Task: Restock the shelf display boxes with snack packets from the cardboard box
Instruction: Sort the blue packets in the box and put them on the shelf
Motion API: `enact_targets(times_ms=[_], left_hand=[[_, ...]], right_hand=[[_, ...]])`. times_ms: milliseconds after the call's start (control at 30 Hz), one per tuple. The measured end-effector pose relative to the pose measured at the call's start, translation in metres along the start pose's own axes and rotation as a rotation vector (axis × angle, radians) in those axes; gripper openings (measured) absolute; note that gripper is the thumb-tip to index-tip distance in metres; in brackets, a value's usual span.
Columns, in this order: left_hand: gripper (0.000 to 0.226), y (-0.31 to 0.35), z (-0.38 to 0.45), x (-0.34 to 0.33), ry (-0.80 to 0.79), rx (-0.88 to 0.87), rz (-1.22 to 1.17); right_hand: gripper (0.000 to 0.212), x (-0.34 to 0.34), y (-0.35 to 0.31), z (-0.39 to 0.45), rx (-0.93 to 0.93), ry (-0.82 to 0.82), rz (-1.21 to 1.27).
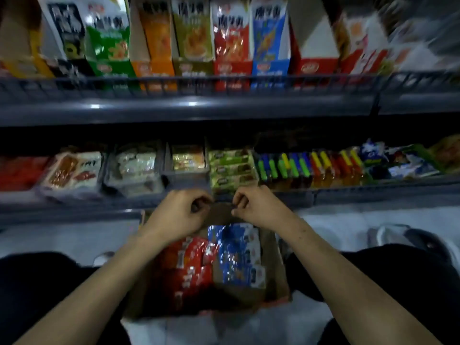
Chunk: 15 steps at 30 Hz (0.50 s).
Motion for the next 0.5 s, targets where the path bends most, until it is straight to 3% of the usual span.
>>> enact_targets(times_ms=[167, 333, 500], left_hand=[[0.022, -0.062, -0.033, -0.068, -0.308, 0.196, 0.051], [0.022, -0.103, -0.062, -0.104, -0.424, 0.312, 0.055], [0.025, -0.122, -0.085, -0.135, -0.536, 0.395, 0.001]], right_hand=[[0.013, -0.126, 0.079, -0.003, -0.211, -0.242, 0.017], [0.005, -0.211, 0.137, -0.022, -0.315, -0.384, -0.016], [0.039, -0.252, 0.165, -0.020, -0.289, -0.429, -0.207]])
Point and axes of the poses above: each hand's wrist, its own z-axis towards the middle knuckle, its own x-axis out of the back of the hand, y = z × x, the point moved 10 cm from there along z, towards the middle knuckle, and after that the axes turned 2 degrees about x, right-handed, at the moved point
